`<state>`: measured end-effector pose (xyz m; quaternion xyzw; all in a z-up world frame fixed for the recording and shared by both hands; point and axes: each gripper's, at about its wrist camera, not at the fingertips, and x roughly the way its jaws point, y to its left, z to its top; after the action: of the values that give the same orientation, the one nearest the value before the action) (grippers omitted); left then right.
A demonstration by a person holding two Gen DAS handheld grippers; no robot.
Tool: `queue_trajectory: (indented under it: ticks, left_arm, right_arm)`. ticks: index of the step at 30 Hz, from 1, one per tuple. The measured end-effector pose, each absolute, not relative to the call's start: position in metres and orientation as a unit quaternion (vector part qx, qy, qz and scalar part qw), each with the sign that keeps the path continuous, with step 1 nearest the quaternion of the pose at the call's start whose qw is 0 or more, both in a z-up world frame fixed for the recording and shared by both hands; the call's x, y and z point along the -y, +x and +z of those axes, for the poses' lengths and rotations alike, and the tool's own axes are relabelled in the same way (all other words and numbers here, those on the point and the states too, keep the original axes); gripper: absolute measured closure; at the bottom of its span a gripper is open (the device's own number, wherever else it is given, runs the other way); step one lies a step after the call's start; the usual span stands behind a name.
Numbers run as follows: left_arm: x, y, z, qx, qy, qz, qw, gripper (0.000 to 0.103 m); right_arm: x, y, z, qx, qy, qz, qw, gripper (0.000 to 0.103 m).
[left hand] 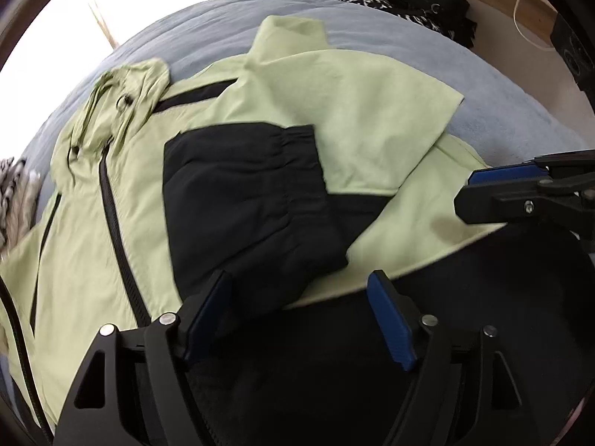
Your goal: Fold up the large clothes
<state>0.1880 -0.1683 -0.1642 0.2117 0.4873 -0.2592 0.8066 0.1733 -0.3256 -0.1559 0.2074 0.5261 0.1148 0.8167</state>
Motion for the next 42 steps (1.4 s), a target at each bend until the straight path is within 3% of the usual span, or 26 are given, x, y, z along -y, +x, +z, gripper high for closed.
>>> queue_trajectory:
  ticks: [1,3,4,11,15,21,25,29,33,37,39,40,42]
  left_arm:
    - [0.171,0.189,-0.164,-0.485,0.213,-0.259,0.807,0.029]
    - [0.171,0.195,-0.163,-0.487,0.194,-0.266,0.809,0.065]
    - [0.169,0.2,-0.164,-0.497,0.176,-0.275,0.804,0.076]
    - [0.127,0.207,-0.115,-0.45,0.075,-0.274,0.846,0.079]
    - [0.059,0.216,-0.085,-0.418,-0.059,-0.225,0.878,0.08]
    - [-0.041,0.232,-0.136,-0.473,-0.209,-0.107,0.849,0.081]
    - [-0.067,0.232,-0.165,-0.506,-0.231,-0.092,0.826,0.068]
    - [-0.073,0.236,-0.165,-0.5,-0.232,-0.101,0.828,0.044]
    - [-0.06,0.26,-0.166,-0.506,-0.201,-0.125,0.83,0.038]
    - [-0.033,0.284,-0.175,-0.527,-0.151,-0.131,0.826,0.037]
    - [-0.019,0.29,-0.174,-0.528,-0.12,-0.124,0.831,0.045]
    - [-0.012,0.293,-0.172,-0.529,-0.111,-0.131,0.831,0.074]
    - [0.002,0.299,-0.164,-0.535,-0.104,-0.155,0.824,0.086]
  right_arm:
    - [0.327,0.173,-0.157,-0.525,0.21,0.114,0.817,0.058]
    - [0.33,0.173,-0.159,-0.524,0.212,0.111,0.817,0.058]
    - [0.331,0.172,-0.159,-0.523,0.213,0.109,0.818,0.058]
    - [0.336,0.167,-0.16,-0.515,0.218,0.109,0.822,0.058]
    - [0.337,0.166,-0.158,-0.508,0.218,0.108,0.826,0.058]
    - [0.332,0.167,-0.161,-0.514,0.207,0.104,0.826,0.058]
    - [0.33,0.169,-0.159,-0.519,0.203,0.112,0.823,0.058]
    - [0.334,0.172,-0.149,-0.512,0.198,0.117,0.828,0.057]
    - [0.344,0.177,-0.137,-0.493,0.208,0.115,0.837,0.048]
    - [0.357,0.19,-0.127,-0.478,0.216,0.101,0.845,0.048]
    - [0.362,0.197,-0.124,-0.474,0.219,0.093,0.848,0.048]
    - [0.365,0.201,-0.123,-0.471,0.222,0.09,0.849,0.048]
    - [0.371,0.208,-0.121,-0.469,0.226,0.084,0.85,0.048]
